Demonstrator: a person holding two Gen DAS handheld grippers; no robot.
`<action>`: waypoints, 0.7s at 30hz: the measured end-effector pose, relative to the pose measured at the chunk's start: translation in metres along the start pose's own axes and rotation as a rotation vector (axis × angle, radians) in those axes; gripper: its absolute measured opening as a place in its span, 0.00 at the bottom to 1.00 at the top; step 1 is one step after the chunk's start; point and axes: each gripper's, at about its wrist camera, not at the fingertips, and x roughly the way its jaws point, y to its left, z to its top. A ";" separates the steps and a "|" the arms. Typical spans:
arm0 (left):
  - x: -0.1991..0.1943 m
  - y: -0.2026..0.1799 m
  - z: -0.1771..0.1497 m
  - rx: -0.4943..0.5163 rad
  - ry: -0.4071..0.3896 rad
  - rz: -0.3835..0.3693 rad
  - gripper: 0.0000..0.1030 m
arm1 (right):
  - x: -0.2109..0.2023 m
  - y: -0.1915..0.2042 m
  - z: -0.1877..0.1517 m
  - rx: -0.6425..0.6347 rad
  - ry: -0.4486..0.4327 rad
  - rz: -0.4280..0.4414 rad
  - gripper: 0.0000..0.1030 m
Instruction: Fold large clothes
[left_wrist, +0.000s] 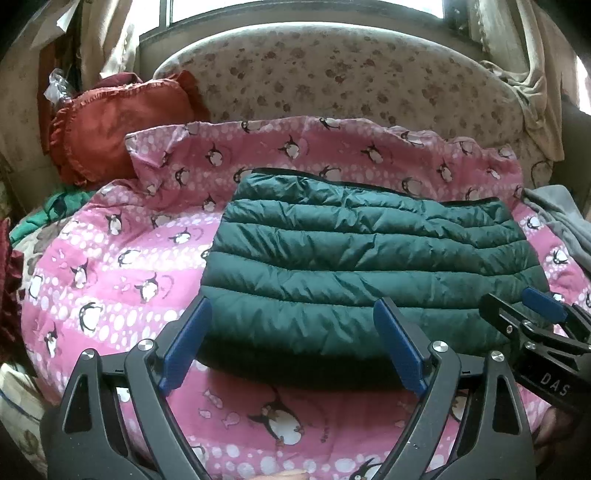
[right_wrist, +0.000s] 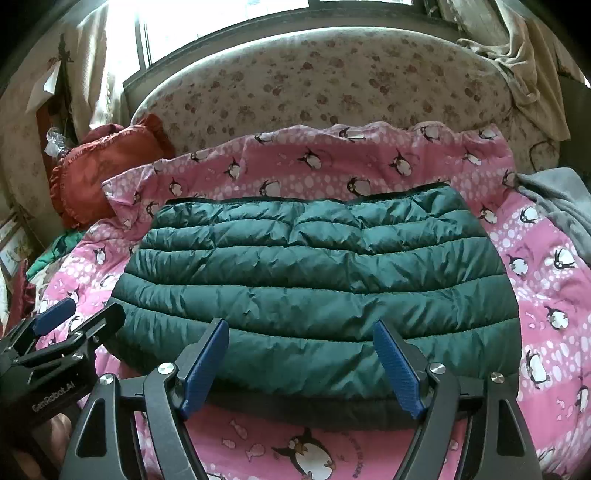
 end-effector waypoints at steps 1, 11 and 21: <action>0.000 0.000 0.000 0.000 0.001 0.000 0.87 | 0.000 0.000 0.000 0.000 0.000 0.000 0.76; 0.002 -0.001 -0.001 0.006 0.013 -0.008 0.87 | 0.001 0.000 -0.001 0.000 0.005 0.003 0.76; 0.004 0.000 -0.002 0.006 0.014 -0.008 0.87 | 0.005 0.001 -0.001 0.011 0.020 0.010 0.76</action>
